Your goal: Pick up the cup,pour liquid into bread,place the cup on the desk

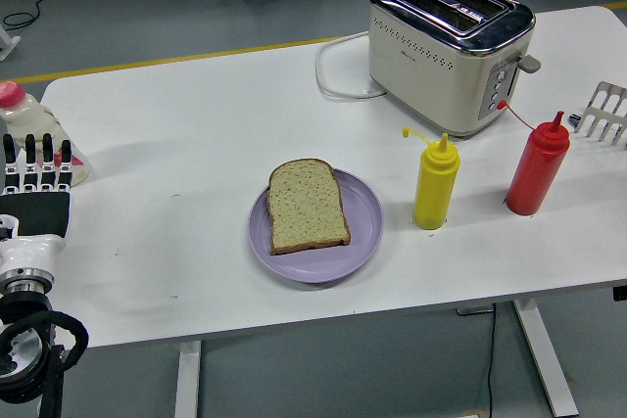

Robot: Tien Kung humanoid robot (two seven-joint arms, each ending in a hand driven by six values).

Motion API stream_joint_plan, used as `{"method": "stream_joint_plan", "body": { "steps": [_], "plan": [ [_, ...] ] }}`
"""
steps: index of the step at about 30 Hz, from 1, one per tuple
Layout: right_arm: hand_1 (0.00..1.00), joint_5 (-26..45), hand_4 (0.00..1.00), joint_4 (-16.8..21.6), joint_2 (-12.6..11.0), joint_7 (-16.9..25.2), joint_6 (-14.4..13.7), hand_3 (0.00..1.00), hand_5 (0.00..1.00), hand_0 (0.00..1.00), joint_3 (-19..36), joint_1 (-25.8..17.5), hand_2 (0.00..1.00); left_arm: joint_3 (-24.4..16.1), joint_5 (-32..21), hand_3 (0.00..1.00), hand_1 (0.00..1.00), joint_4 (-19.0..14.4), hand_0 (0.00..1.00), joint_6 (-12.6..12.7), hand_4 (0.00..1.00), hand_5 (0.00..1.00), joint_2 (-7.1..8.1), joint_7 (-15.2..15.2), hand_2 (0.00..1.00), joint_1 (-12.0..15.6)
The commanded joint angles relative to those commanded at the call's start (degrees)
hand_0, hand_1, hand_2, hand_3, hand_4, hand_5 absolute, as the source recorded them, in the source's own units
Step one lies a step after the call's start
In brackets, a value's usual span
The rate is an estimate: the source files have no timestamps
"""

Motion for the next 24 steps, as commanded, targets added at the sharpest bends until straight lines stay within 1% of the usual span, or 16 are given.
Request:
{"method": "stream_joint_plan", "body": {
  "steps": [4,5,10,11,16,17,21,24],
  "plan": [
    [0.845,-3.4,0.852,0.07,-0.46,0.54,-0.02,0.947,0.392,0.893,-0.28,-0.64,0.886,0.06,0.0,0.84,0.865,0.0,0.856,0.0,0.671,0.998,0.0,0.0,0.931,0.03],
    [0.875,-4.7,0.917,0.12,-0.67,0.81,0.03,0.998,0.329,0.92,-0.38,-0.97,0.929,0.09,0.01,0.84,0.865,0.0,0.856,0.0,0.67,0.998,0.0,0.0,0.931,0.05],
    [0.875,-10.91,0.917,0.62,-1.71,2.42,-0.1,0.998,0.329,0.92,-1.03,-3.25,0.929,0.32,0.02,0.84,0.865,0.0,0.856,0.0,0.67,0.998,0.0,-0.01,0.931,0.23],
    [0.898,-11.99,0.94,0.77,-1.87,2.69,-0.18,0.998,0.279,0.942,-1.2,-3.72,0.97,0.36,0.02,0.84,0.865,0.01,0.856,0.0,0.671,0.998,0.0,-0.01,0.929,0.26],
    [0.898,-18.15,0.94,1.75,-2.87,3.41,-0.35,0.998,0.279,0.942,-2.65,-6.68,0.97,0.61,-0.02,0.84,0.865,0.04,0.856,-0.01,0.671,0.998,0.0,0.0,0.929,0.47],
    [0.915,-18.67,0.946,1.81,-2.93,3.41,-0.34,0.998,0.282,0.953,-2.75,-6.89,0.978,0.62,-0.02,0.84,0.865,0.04,0.856,-0.01,0.67,0.998,0.0,0.0,0.93,0.49],
    [0.915,-23.32,0.946,3.0,-3.6,2.7,0.7,0.998,0.282,0.953,-3.85,-9.71,0.978,0.73,0.01,0.84,0.865,0.03,0.856,-0.04,0.67,0.998,0.0,-0.01,0.93,0.83],
    [0.926,-25.12,0.96,4.22,-3.89,2.4,1.09,0.998,0.264,0.96,-4.47,-11.67,0.989,0.76,0.02,0.84,0.865,-0.02,0.856,-0.06,0.67,0.998,0.0,-0.01,0.929,1.08]
  ]
}}
